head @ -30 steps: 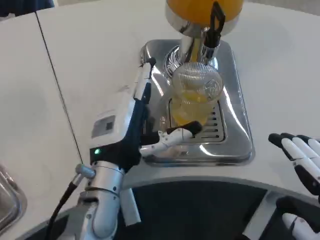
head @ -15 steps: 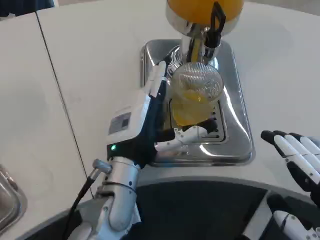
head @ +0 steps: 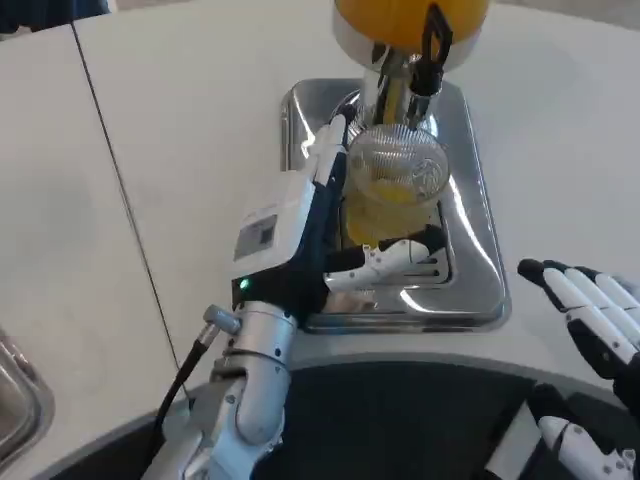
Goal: Grasp the cup under the faucet to collect the drink, then remove the cup.
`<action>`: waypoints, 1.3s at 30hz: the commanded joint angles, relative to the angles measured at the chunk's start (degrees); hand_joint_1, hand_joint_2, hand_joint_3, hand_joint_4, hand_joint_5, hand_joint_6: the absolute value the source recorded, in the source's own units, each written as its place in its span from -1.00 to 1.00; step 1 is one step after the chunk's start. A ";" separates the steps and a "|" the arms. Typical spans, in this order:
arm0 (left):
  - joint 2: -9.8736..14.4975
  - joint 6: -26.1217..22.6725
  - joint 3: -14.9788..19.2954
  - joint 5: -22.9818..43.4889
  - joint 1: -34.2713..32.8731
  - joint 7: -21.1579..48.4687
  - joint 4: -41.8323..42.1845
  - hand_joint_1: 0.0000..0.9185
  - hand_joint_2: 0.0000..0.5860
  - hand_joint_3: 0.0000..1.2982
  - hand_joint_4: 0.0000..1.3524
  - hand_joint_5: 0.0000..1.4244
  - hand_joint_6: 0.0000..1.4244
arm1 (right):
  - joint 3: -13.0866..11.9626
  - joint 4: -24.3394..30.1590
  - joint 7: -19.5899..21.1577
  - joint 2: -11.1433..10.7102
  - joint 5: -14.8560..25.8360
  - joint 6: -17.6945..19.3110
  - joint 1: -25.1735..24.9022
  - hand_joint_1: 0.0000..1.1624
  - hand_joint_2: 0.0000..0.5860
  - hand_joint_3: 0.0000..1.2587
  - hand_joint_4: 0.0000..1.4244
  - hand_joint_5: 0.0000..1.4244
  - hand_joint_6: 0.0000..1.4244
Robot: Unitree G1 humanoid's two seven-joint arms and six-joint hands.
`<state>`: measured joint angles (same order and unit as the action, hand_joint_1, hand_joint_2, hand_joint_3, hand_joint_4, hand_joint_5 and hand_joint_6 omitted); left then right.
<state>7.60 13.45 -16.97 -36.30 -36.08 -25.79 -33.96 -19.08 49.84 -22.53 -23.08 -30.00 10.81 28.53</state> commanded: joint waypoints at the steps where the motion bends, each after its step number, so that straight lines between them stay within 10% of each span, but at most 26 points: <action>1: -1.59 1.14 -0.81 0.10 -1.55 -1.86 -2.48 -0.41 -0.85 -1.00 -1.00 -0.63 -0.61 | 0.46 0.88 -0.64 0.01 -0.39 -1.03 0.33 -0.79 0.71 -1.00 -1.00 -1.00 -1.00; 5: -2.80 0.47 -0.83 -0.10 -2.42 -3.73 -3.89 -0.35 -0.85 -0.98 -0.96 -0.53 -0.50 | 0.67 1.21 -0.91 0.03 -0.19 -2.02 0.26 -0.79 0.71 -1.00 -1.00 -1.00 -1.00; 19: -9.80 -5.15 -3.26 -1.37 -3.22 -10.35 -4.74 0.15 -0.83 -0.05 0.11 0.56 0.98 | -0.02 2.49 -2.09 -0.14 0.47 -7.05 -0.92 -0.76 0.69 -1.00 -1.00 -1.00 -1.00; 27: -12.06 -7.47 -4.89 -3.03 -1.15 -16.23 -2.18 0.45 -0.74 0.34 0.51 0.94 1.00 | -1.22 2.33 -2.10 -0.16 1.44 -7.76 -0.63 -0.75 0.69 -1.00 -1.00 -1.00 -1.00; 39: -9.72 -8.08 -3.49 -3.06 0.79 -17.42 2.48 0.63 -1.00 0.52 0.62 0.83 1.00 | 1.17 1.81 -2.55 -0.29 0.58 -9.09 -1.92 -0.74 0.69 -1.00 -1.00 -1.00 -1.00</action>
<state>-2.86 4.80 -20.94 -38.89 -36.13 -41.93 -34.35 -18.75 51.76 -24.32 -23.05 -29.25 2.70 27.03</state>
